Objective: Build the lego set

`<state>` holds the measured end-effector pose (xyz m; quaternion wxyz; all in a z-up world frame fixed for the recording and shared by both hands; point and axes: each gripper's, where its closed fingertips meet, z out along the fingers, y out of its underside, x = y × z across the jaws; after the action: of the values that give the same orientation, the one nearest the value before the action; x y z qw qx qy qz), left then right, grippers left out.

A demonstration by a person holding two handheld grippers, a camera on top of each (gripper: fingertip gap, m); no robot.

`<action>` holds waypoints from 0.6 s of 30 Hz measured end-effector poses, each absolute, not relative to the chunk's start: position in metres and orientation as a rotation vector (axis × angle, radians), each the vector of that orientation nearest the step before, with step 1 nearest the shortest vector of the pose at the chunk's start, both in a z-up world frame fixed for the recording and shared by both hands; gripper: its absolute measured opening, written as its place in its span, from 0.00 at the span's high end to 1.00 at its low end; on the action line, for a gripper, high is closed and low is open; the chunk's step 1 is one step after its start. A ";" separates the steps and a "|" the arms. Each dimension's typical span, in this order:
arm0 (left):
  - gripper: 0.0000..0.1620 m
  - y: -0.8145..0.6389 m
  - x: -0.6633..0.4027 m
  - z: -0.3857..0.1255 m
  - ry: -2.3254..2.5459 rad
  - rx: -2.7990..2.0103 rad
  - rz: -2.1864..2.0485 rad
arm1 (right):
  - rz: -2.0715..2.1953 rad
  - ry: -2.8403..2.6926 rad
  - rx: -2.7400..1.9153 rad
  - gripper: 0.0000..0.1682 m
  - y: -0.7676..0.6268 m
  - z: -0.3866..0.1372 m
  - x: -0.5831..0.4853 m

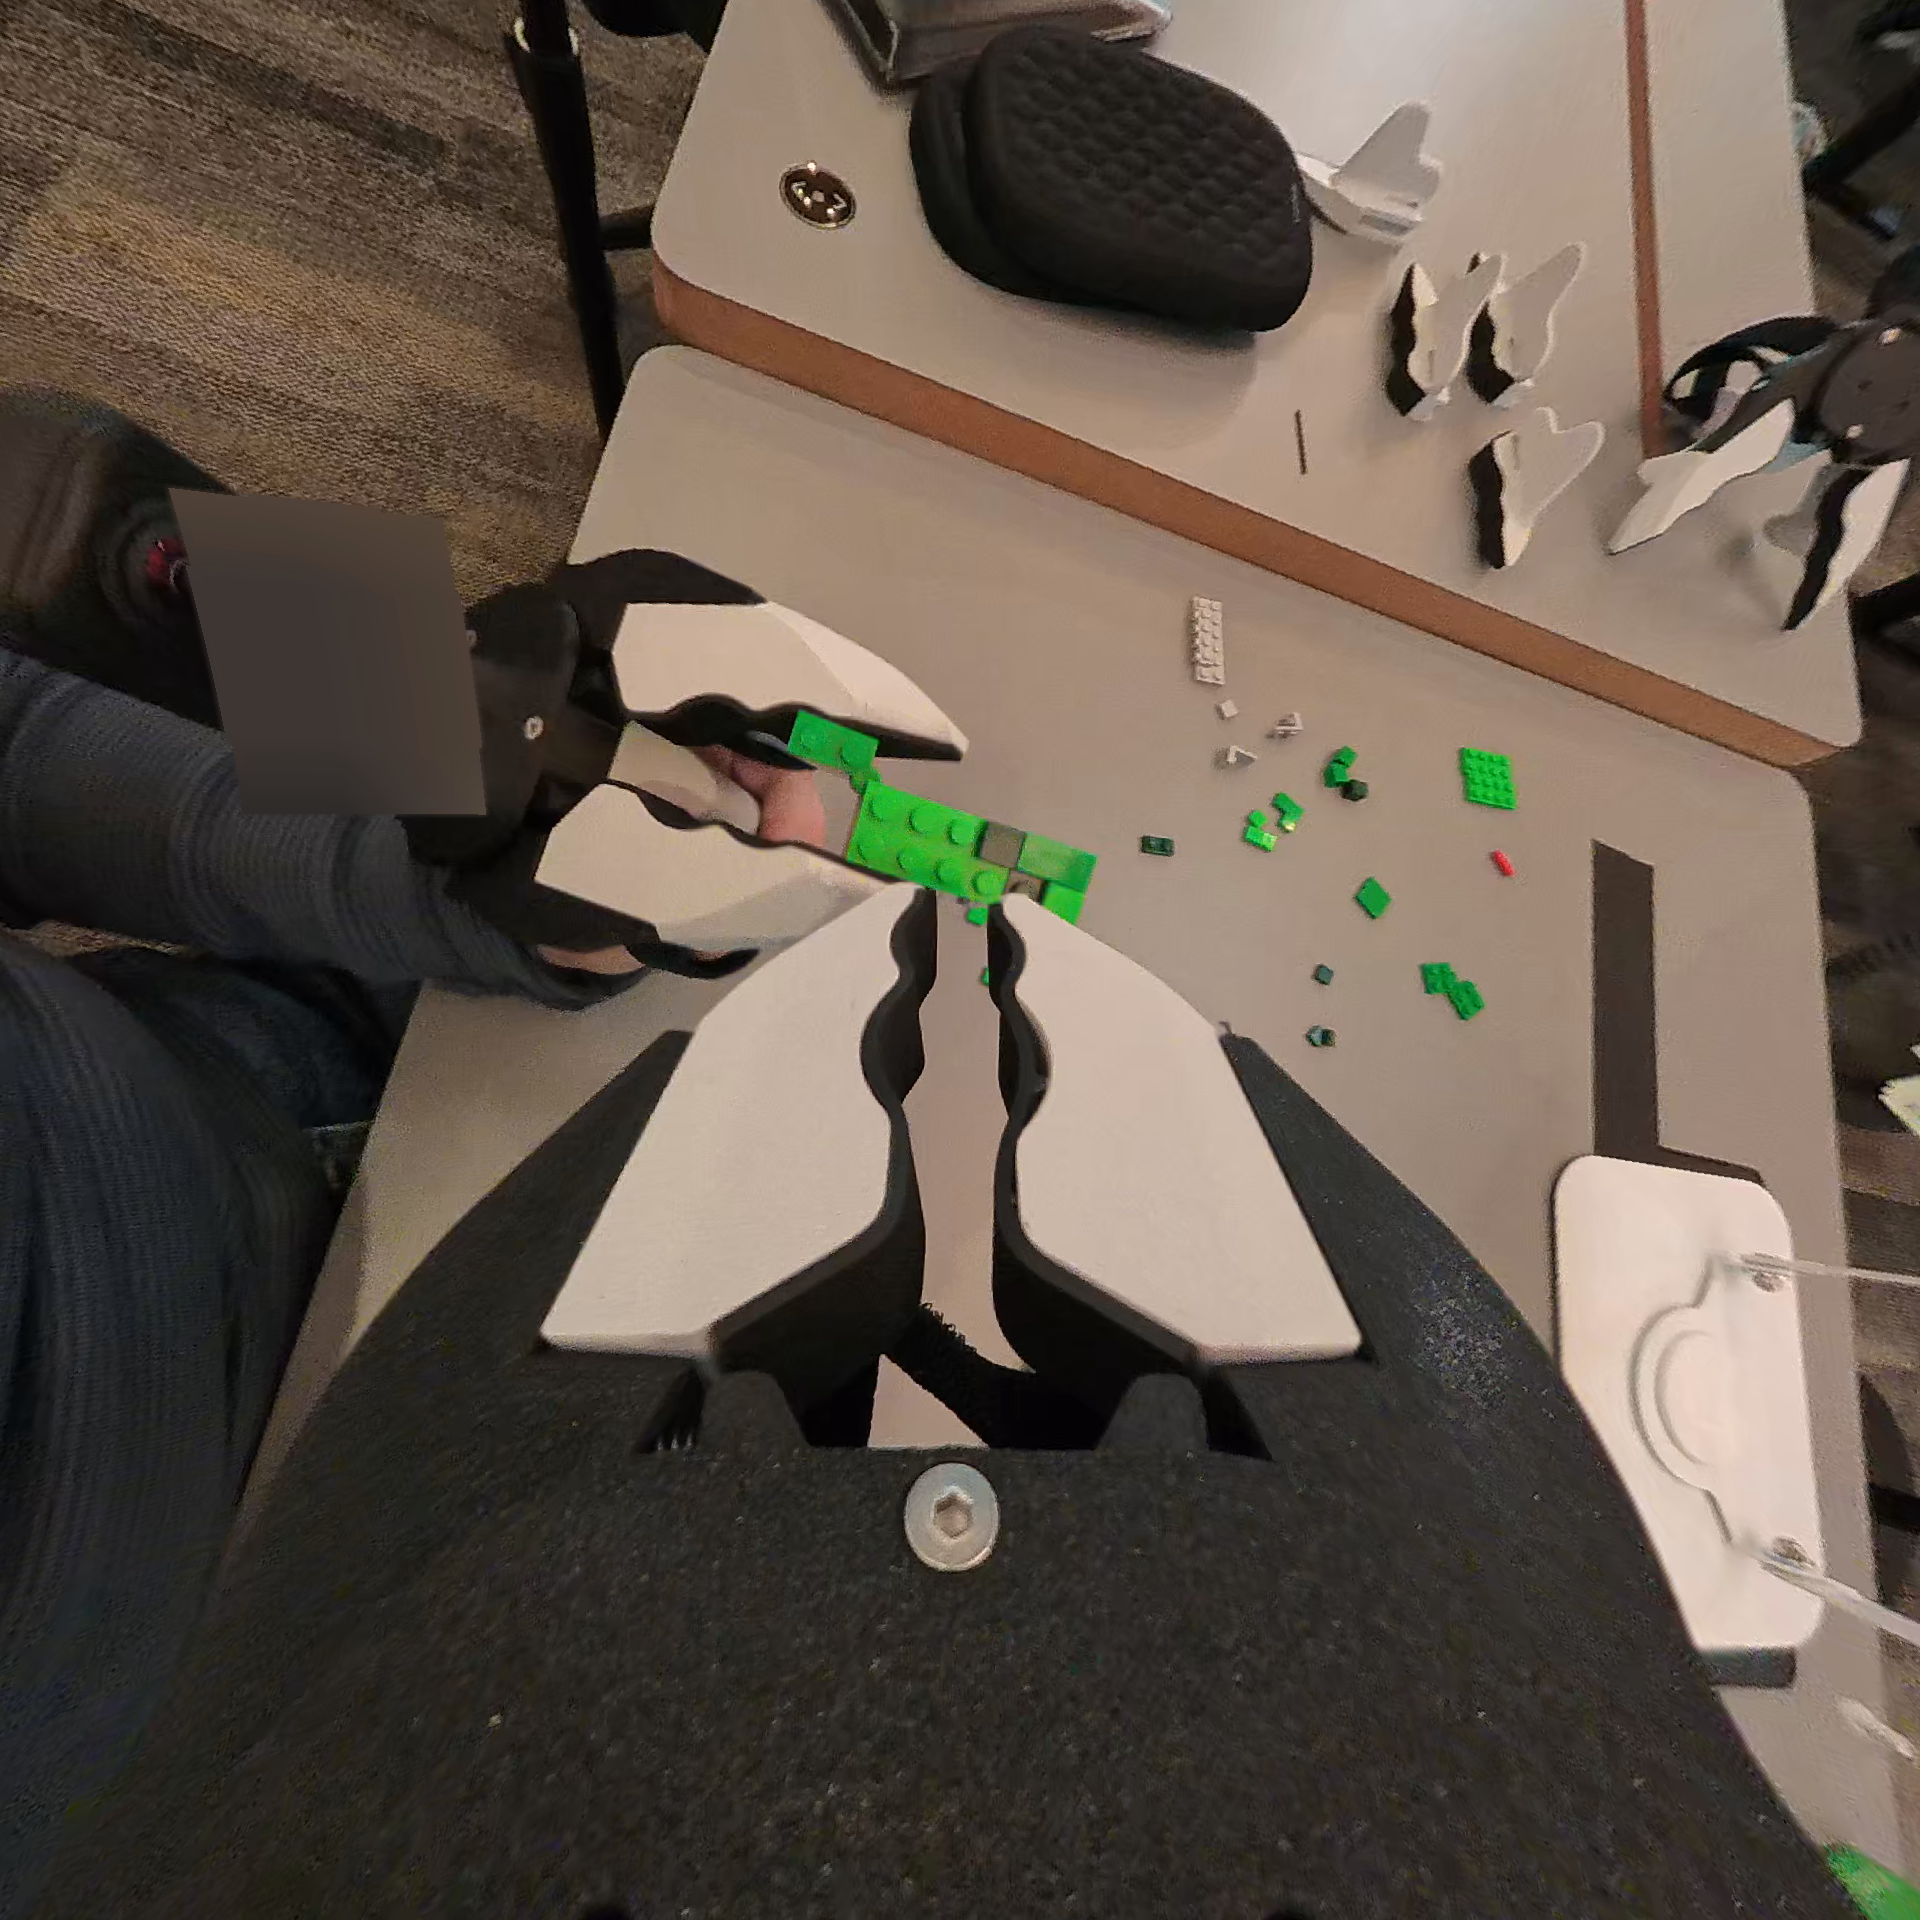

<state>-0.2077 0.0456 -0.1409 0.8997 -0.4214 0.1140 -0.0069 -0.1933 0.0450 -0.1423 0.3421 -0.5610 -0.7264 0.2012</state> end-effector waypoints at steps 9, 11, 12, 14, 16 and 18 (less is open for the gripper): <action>0.84 0.052 -0.239 -0.145 0.177 -0.920 -0.049 | 0.468 -1.836 -1.351 0.96 0.067 -0.143 -0.164; 0.84 0.052 -0.252 -0.144 0.176 -0.929 -0.018 | 0.438 -1.881 -1.338 0.96 0.070 -0.163 -0.155; 0.84 0.052 -0.258 -0.144 0.175 -0.933 -0.023 | 0.419 -1.901 -1.351 0.96 0.072 -0.175 -0.151; 0.84 0.051 -0.268 -0.144 0.186 -0.938 -0.040 | 0.435 -1.970 -1.350 0.95 0.068 -0.201 -0.147; 0.84 0.049 -0.277 -0.144 0.220 -0.937 -0.061 | 0.467 -2.010 -1.379 0.95 0.066 -0.227 -0.149; 0.84 0.048 -0.289 -0.144 0.223 -0.977 -0.105 | 0.505 -2.049 -1.405 0.95 0.060 -0.251 -0.155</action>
<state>-0.2887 0.0480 -0.1437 0.8758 -0.4680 0.1070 -0.0505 -0.1550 0.0604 -0.2514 0.2985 -0.5288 -0.7714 0.1902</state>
